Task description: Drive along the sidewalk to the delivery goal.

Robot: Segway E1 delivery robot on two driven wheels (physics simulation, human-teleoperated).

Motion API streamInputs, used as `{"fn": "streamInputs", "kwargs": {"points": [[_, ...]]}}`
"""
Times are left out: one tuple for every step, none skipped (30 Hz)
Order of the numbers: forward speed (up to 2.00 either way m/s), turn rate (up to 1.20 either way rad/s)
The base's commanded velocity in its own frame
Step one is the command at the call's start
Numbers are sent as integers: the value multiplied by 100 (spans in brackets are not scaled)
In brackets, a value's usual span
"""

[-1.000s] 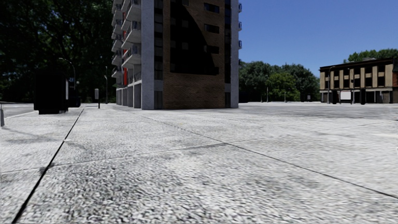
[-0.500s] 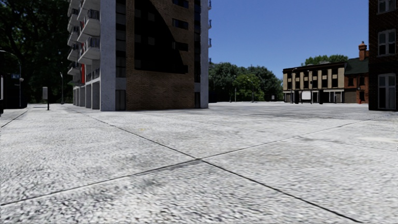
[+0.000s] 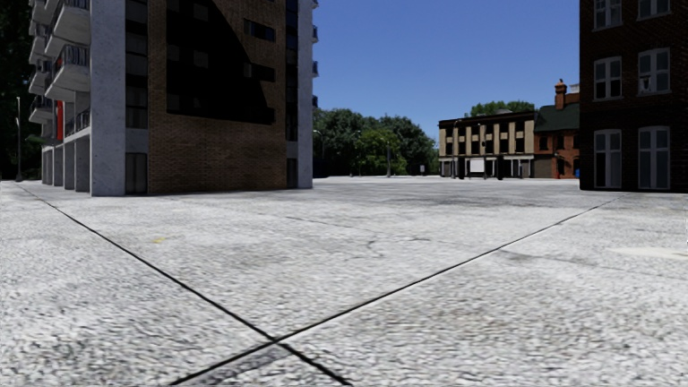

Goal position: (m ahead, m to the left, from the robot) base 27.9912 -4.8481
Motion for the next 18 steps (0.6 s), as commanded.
{"fn": "streamInputs", "kwargs": {"points": [[200,-43],[200,-43],[200,-43],[200,-43],[200,-43],[200,-43],[200,-43],[200,-43],[200,-43],[200,-43],[200,-43],[200,-43],[200,-43],[200,-43],[200,-43],[200,-43],[200,-43],[200,-43]]}}
